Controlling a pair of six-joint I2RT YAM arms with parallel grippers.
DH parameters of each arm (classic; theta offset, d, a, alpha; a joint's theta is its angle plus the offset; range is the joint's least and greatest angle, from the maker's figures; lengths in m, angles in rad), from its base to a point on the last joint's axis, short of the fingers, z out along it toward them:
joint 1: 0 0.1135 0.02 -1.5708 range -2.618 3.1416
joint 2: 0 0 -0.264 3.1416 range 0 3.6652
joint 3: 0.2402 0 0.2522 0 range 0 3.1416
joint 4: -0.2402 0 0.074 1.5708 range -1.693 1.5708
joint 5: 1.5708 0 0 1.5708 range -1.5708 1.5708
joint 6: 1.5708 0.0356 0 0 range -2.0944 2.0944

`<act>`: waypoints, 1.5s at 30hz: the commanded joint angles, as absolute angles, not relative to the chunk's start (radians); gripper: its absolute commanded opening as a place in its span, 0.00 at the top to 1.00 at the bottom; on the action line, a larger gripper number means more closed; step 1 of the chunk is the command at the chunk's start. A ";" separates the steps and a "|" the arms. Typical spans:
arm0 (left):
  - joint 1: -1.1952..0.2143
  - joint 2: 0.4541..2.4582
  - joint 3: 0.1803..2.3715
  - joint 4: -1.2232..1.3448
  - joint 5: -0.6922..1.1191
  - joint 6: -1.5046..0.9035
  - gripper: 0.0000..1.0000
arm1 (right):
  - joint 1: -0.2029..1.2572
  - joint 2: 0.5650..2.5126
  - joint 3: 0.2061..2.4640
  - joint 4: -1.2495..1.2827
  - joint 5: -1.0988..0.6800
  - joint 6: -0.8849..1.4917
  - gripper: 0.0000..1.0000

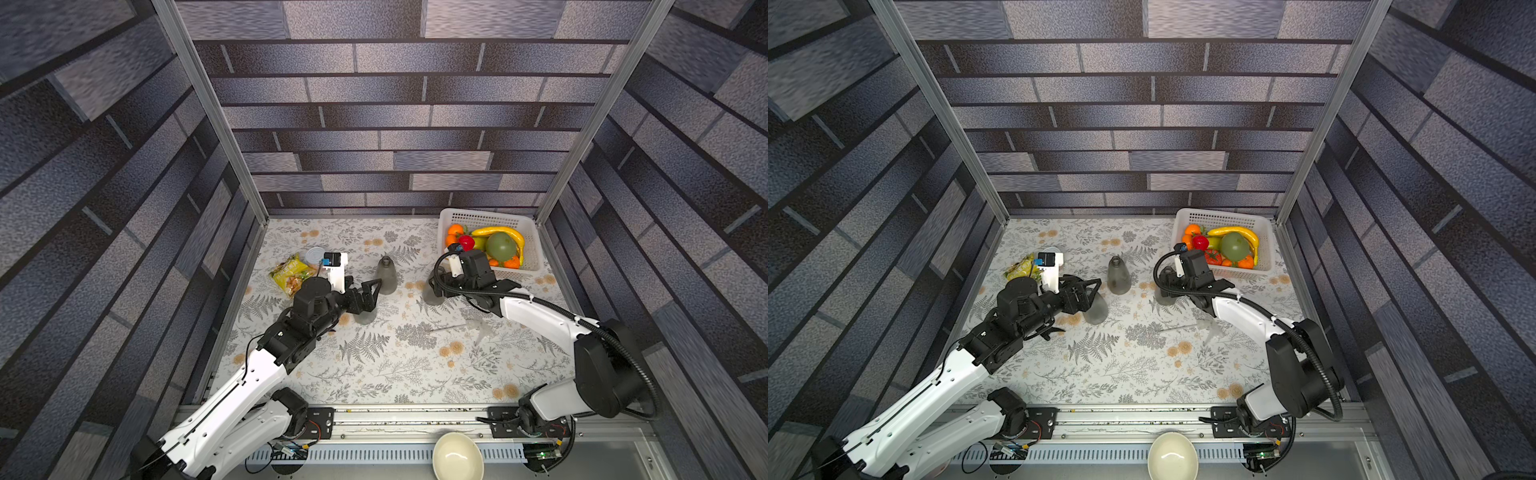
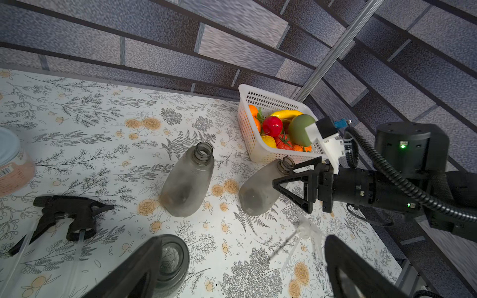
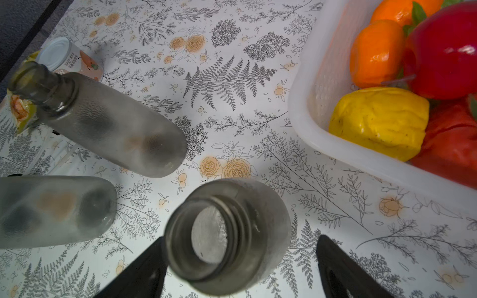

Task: Attach spray nozzles to spray bottles
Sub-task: Pick up the spray bottle from the center of the board.

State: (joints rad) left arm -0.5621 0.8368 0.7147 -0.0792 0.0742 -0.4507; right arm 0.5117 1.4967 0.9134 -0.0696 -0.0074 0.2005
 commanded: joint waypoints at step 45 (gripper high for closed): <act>-0.768 0.973 0.757 -0.011 0.047 -0.056 0.00 | 0.583 1.432 1.115 -0.233 -0.025 0.229 0.33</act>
